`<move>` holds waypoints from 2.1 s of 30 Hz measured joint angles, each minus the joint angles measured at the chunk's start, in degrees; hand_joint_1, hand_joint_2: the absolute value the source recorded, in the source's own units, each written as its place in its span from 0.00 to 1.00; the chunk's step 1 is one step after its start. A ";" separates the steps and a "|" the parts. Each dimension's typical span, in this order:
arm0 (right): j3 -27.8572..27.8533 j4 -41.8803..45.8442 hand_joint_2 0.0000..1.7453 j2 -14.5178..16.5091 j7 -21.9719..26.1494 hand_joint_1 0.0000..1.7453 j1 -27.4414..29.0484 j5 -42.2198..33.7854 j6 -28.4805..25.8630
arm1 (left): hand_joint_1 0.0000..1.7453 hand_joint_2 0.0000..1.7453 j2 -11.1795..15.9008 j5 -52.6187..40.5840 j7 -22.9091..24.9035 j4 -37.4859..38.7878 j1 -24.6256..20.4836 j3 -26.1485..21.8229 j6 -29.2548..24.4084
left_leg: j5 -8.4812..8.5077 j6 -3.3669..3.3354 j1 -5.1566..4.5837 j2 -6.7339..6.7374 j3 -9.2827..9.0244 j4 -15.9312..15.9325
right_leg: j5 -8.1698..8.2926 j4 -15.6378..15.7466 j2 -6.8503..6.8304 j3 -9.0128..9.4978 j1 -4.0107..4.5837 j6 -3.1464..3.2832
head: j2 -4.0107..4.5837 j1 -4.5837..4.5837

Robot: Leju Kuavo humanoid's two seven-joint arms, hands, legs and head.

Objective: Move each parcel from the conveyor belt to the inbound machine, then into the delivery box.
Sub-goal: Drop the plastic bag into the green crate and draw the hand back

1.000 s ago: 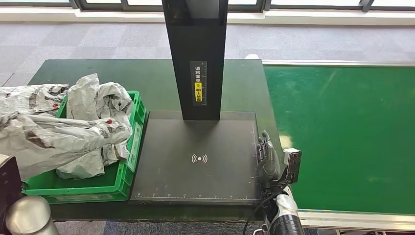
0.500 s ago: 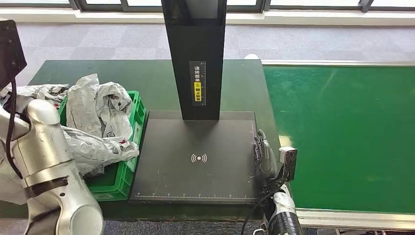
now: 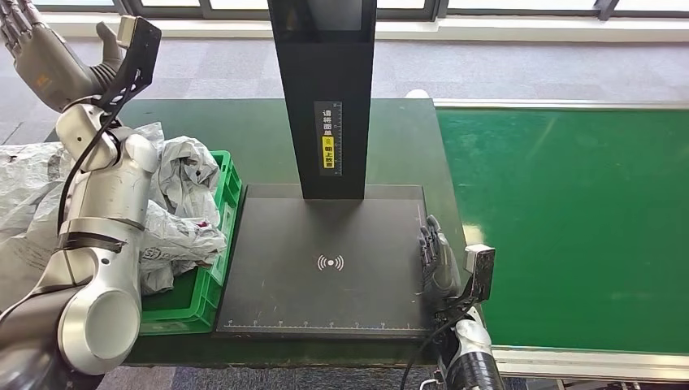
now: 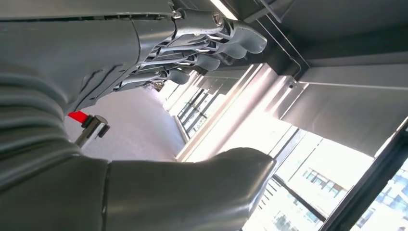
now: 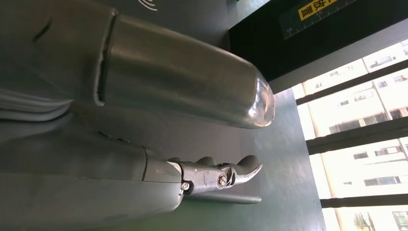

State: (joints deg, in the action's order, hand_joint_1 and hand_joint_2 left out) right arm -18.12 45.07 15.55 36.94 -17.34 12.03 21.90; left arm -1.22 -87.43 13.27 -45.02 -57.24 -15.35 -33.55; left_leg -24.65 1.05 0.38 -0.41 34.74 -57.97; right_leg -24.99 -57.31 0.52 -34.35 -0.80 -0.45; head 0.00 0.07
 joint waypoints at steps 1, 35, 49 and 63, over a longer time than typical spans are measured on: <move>-0.04 0.00 0.00 0.00 0.00 0.00 -0.02 0.08 0.00 | 0.00 0.00 0.22 0.00 -0.16 1.06 -0.21 0.10 -0.37 | 0.00 0.00 0.00 0.00 0.00 0.00 | 0.00 0.00 0.00 0.00 0.01 0.00 | 0.00 0.00; -0.47 -6.38 0.00 -0.01 2.49 0.00 -3.85 0.82 -1.34 | 0.00 0.00 -9.79 23.57 -53.30 -21.27 11.35 -21.74 -6.15 | -0.03 0.00 0.02 0.06 0.03 0.02 | -0.02 0.00 0.04 -0.04 0.02 0.01 | 0.00 0.00; -0.46 -6.91 0.00 -0.01 2.77 0.00 -3.92 -0.47 -1.50 | 0.00 0.00 -9.96 26.86 -53.43 -23.33 18.06 -22.38 -6.62 | -0.04 0.01 0.02 0.05 0.03 0.02 | -0.04 0.01 0.04 -0.04 0.02 0.02 | 0.00 0.00; -0.46 -7.04 0.00 -0.02 2.37 0.00 -3.93 -1.16 -1.67 | 0.00 0.00 -10.85 26.49 -53.46 -24.34 20.38 -22.30 -6.64 | -0.05 0.01 0.01 0.07 0.01 0.02 | -0.04 0.01 0.07 -0.04 0.01 0.02 | 0.00 0.00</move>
State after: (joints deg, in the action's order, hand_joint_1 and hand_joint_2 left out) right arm -18.58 38.03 15.53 39.30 -21.27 10.87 20.23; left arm -12.07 -60.94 -40.19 -69.36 -36.85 -37.65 -40.19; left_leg -24.69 1.06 0.39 -0.34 34.75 -57.95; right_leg -25.02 -57.30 0.59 -34.38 -0.78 -0.43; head 0.00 0.07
